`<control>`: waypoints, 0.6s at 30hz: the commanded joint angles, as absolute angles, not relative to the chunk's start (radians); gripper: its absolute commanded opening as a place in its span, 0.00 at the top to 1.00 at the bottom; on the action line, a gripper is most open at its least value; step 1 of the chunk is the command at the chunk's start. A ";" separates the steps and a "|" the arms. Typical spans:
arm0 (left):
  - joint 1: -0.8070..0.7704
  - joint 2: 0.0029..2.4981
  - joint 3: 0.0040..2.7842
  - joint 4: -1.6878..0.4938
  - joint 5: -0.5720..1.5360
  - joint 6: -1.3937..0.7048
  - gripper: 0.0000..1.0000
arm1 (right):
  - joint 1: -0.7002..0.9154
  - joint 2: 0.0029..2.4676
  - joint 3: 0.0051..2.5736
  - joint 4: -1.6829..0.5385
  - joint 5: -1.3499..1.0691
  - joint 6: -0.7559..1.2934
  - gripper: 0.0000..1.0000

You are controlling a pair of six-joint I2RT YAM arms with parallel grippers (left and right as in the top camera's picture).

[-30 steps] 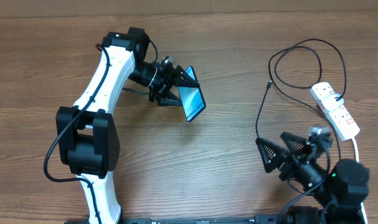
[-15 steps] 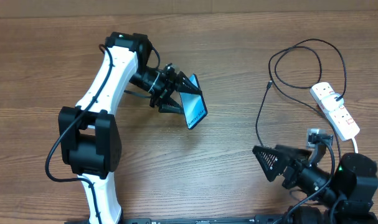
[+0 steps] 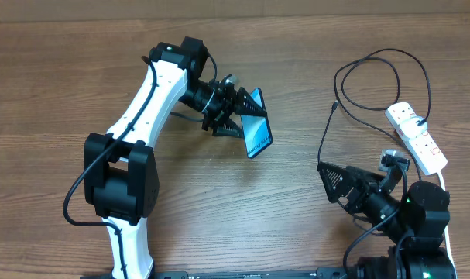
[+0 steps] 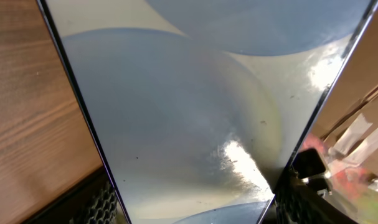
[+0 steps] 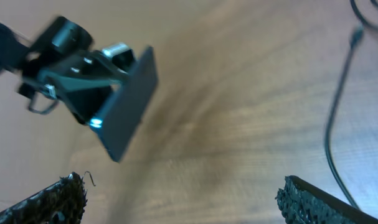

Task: Plug charger to phone and switch on socket
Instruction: 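Move the right gripper toward the phone held by the left gripper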

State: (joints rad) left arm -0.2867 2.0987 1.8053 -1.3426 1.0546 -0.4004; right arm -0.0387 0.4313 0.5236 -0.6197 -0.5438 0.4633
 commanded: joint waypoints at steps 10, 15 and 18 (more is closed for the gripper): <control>-0.289 2.104 1.830 -1.214 1.101 -0.619 0.58 | 0.302 0.702 0.516 -0.294 -0.356 0.495 0.00; -0.289 2.104 1.830 -1.208 1.100 -0.642 0.58 | 0.461 0.862 0.516 -0.089 -0.157 0.494 0.00; -0.289 2.104 1.830 -1.188 1.100 -0.678 0.58 | 0.535 0.966 0.516 0.027 -0.074 0.493 0.00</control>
State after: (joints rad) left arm -0.2867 2.0987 1.8053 -1.2034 1.0561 -0.6266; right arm 0.4706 0.8814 0.5152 -0.0433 -0.2329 0.4969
